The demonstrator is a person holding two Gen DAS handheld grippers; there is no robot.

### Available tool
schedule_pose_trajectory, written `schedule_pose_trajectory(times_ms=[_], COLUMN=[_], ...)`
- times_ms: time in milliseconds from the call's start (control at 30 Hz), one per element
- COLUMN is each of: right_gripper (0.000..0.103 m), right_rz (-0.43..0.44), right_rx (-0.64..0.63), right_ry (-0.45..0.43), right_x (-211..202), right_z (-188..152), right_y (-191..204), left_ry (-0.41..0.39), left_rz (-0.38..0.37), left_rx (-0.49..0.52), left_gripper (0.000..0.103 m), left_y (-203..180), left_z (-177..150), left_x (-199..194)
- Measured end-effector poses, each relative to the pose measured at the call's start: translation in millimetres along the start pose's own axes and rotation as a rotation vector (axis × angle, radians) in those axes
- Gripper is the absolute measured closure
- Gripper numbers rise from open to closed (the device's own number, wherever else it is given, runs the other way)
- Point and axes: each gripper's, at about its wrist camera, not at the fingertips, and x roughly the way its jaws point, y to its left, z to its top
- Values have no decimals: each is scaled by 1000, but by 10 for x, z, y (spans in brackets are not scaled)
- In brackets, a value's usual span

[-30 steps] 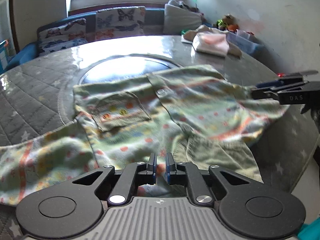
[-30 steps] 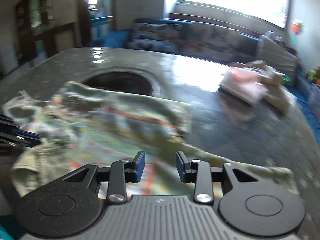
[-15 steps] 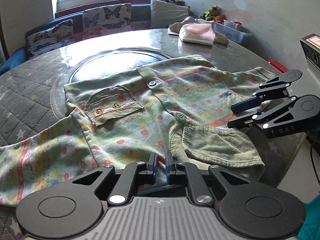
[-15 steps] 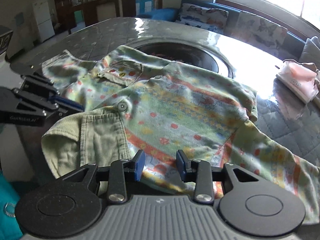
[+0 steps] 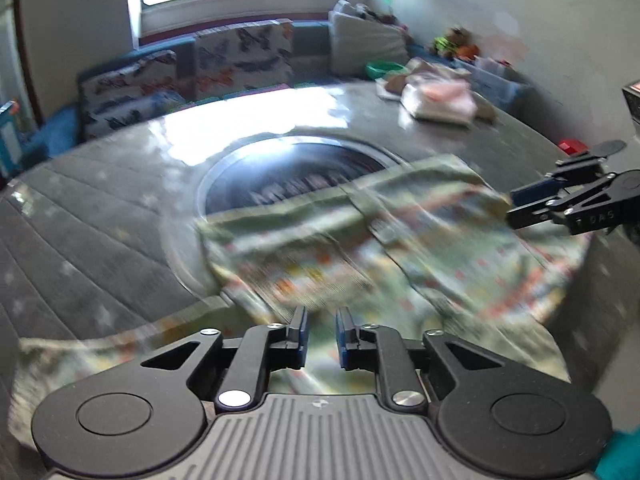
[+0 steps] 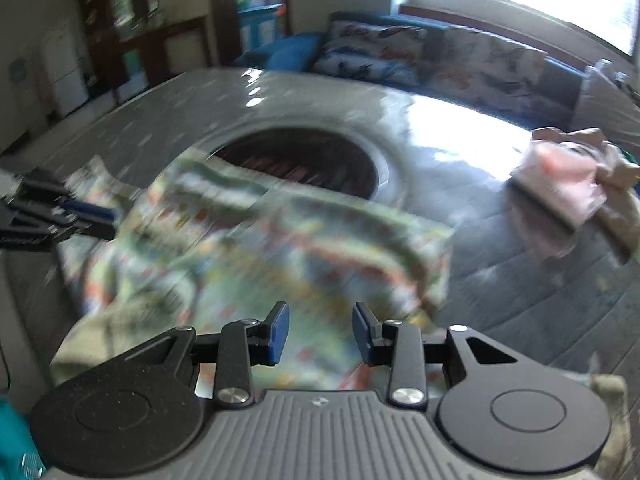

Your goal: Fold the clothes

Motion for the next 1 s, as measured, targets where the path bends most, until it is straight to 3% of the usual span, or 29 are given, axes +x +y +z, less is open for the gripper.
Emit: schedule_pose_trajectory(times_ms=[233,433,700,1000], right_gripper=[67,63,62,60], right_rz=[-39,-43,-18,14], right_rx=[163,229,300,355], right_ry=[-48,-40,-5,3], right_x=[262,526,824,885], right_z=[353,504,502,445], right_y=[-504,-769,-938,-1028], left_ry=[-35,8,62,60], left_rz=[110,147,116,41], left_rx=[-75,-104,-167,-181], left_gripper=[71,59,57,57], left_y=[422,643,813,823], left_z=[421,587,563,575], left_x=[338,720,1034,1081])
